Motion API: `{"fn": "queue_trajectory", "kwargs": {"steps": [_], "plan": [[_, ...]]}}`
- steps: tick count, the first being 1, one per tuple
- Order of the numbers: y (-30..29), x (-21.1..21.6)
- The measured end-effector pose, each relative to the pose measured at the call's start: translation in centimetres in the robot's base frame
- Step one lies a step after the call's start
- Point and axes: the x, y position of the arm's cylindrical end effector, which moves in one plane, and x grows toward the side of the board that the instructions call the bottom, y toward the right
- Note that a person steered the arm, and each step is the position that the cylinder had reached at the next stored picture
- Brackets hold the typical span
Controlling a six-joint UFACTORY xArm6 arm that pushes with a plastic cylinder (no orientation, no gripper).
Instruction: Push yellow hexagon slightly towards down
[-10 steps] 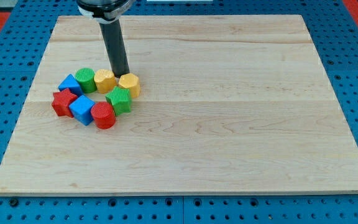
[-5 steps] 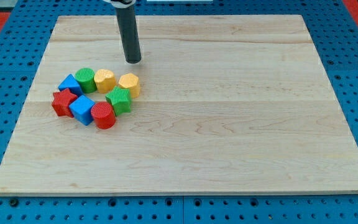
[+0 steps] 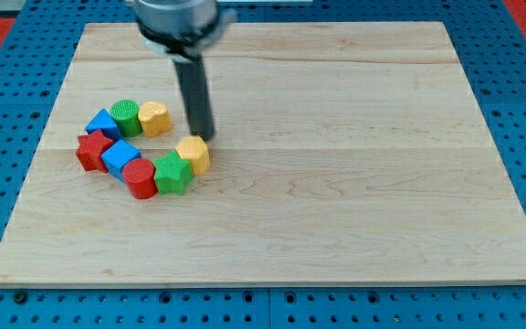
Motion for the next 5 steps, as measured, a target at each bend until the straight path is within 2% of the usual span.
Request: {"fn": "queue_trajectory", "kwargs": {"steps": [1, 2, 3, 5], "plan": [[1.4, -0.5], [3.9, 3.3], [2.4, 7.4], [-0.8, -2.5]]}}
